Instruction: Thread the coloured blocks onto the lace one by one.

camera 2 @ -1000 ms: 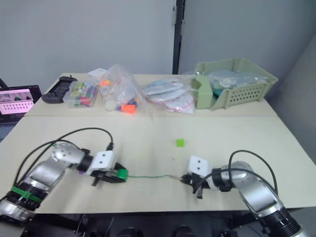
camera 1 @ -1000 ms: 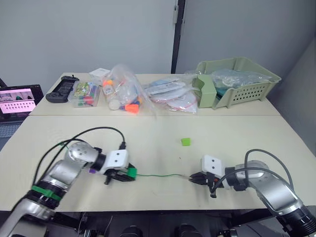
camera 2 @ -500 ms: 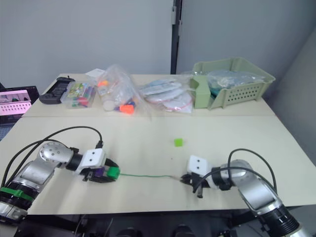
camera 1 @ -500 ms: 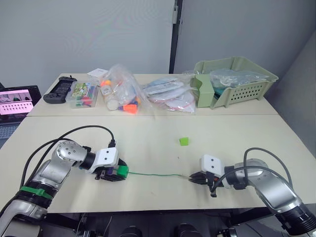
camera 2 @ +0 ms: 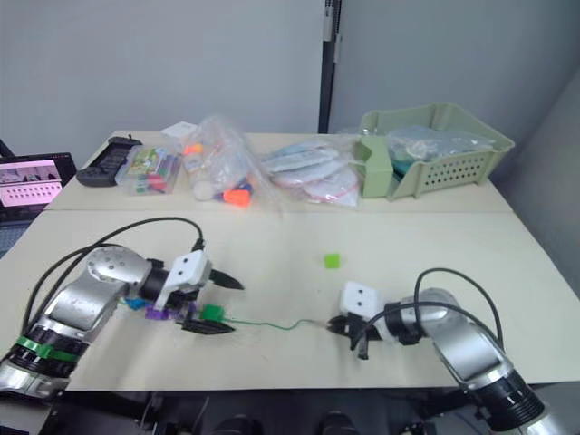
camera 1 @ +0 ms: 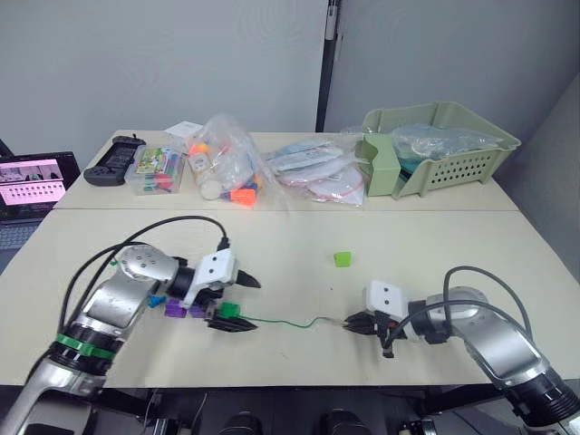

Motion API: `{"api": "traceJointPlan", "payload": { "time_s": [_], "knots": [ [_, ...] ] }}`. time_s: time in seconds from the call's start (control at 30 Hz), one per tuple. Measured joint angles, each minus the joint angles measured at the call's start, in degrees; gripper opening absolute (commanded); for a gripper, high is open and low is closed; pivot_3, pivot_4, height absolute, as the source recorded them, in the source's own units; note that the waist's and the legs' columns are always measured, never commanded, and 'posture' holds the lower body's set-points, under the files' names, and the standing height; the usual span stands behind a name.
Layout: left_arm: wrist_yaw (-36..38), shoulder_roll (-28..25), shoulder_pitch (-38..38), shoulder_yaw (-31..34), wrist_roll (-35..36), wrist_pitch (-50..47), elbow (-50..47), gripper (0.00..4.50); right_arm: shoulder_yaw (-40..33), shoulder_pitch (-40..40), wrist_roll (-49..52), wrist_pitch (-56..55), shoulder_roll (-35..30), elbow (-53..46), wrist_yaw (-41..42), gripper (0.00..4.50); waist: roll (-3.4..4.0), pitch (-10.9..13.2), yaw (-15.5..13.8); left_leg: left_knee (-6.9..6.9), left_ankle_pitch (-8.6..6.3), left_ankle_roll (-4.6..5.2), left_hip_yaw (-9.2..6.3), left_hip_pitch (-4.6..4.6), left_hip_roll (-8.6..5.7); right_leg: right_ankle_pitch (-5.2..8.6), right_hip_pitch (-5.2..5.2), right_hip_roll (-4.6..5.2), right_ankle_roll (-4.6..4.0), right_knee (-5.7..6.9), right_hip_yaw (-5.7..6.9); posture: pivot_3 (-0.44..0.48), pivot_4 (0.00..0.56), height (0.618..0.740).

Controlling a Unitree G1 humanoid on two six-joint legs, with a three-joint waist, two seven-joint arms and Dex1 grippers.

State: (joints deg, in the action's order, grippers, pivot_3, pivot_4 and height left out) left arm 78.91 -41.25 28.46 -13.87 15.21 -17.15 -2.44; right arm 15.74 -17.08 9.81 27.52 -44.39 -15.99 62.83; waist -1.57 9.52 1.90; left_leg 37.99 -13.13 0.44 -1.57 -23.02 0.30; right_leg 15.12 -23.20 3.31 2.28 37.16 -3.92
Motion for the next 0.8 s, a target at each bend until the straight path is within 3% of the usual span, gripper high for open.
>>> {"api": "traceJointPlan", "payload": {
  "time_s": [0.23,0.37,0.47,0.8],
  "knots": [
    [-9.3,13.4,2.0,-8.8,-6.7,-0.2,2.6,4.47,2.1,-1.5,-0.1,0.8,1.3,-0.4,-0.5,0.00,-0.01,0.0,-1.1,0.13,0.00,0.00,0.00,-0.07,-0.29,-0.03,0.00,0.06,0.05,0.01,0.00,0.000,0.150,0.740],
    [-10.7,16.0,3.2,-9.8,-7.4,-0.5,3.5,4.47,2.3,-2.0,-0.1,1.0,1.3,-0.5,-0.6,0.00,-0.01,0.0,-1.0,0.18,0.00,0.00,-0.04,-0.10,-0.28,-0.04,-0.01,0.06,0.06,0.01,0.02,0.000,0.150,0.740],
    [-10.9,16.2,3.2,-10.1,-8.3,-0.4,3.9,3.66,2.3,-1.9,-0.1,1.4,1.3,-0.5,-0.8,0.00,-0.01,0.0,-1.0,0.19,0.00,0.00,-0.09,-0.09,-0.28,-0.04,0.00,0.06,0.06,0.02,0.02,0.000,0.150,0.740],
    [-10.8,16.2,3.1,-10.1,-8.4,-0.5,4.5,0.30,2.3,-1.8,-0.1,1.8,0.8,-0.9,-0.9,0.00,-0.01,0.0,-1.1,0.24,0.00,0.00,-0.14,-0.10,-0.32,-0.05,0.02,0.10,0.08,0.02,0.02,0.000,0.150,0.740]
  ]
}}
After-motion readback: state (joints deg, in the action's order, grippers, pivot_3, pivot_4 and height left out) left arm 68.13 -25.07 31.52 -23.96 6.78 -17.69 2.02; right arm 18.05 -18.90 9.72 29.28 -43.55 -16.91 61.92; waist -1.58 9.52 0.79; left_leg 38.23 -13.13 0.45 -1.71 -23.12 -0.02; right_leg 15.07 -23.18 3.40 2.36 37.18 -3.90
